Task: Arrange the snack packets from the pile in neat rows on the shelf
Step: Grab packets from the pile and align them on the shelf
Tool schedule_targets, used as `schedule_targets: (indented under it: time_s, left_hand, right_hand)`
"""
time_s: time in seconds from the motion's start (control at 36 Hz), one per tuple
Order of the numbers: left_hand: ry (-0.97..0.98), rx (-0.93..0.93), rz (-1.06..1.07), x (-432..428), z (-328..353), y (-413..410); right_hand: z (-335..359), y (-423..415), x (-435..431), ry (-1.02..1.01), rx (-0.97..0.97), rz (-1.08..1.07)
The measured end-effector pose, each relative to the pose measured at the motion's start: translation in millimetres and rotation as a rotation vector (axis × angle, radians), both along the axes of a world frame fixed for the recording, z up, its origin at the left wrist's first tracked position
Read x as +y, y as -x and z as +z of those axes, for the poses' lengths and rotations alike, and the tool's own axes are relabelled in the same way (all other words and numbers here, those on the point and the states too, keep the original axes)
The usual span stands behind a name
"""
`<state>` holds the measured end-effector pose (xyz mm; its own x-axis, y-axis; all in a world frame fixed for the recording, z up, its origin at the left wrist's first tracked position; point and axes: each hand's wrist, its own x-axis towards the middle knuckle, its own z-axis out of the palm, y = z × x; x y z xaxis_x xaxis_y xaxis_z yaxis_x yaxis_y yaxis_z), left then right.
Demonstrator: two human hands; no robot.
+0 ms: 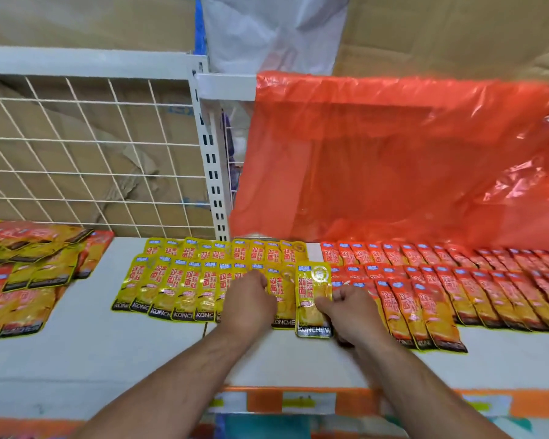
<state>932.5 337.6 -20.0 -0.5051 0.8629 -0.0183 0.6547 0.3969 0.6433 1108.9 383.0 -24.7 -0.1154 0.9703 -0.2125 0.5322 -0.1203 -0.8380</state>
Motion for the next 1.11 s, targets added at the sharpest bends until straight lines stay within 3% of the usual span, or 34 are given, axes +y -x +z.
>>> schedule_targets:
  time_s: [0.42, 0.64, 0.81, 1.11]
  left_hand:
    - [-0.118, 0.135, -0.027, -3.8, -8.1, 4.2]
    - [-0.156, 0.133, -0.021, -15.6, -9.2, 14.7]
    - [-0.121, 0.114, -0.034, -22.0, -11.2, 24.3]
    - [-0.159, 0.200, -0.083, -32.3, -10.9, 31.4]
  right_hand:
    - [2.8, 18.8, 21.7, 0.014, -0.109, 0.120]
    - [10.7, 33.2, 23.1, -0.132, -0.501, 0.187]
    - [10.0, 36.1, 22.3, -0.191, -0.674, 0.224]
    - [16.4, 40.7, 14.2, -0.284, -0.705, 0.266]
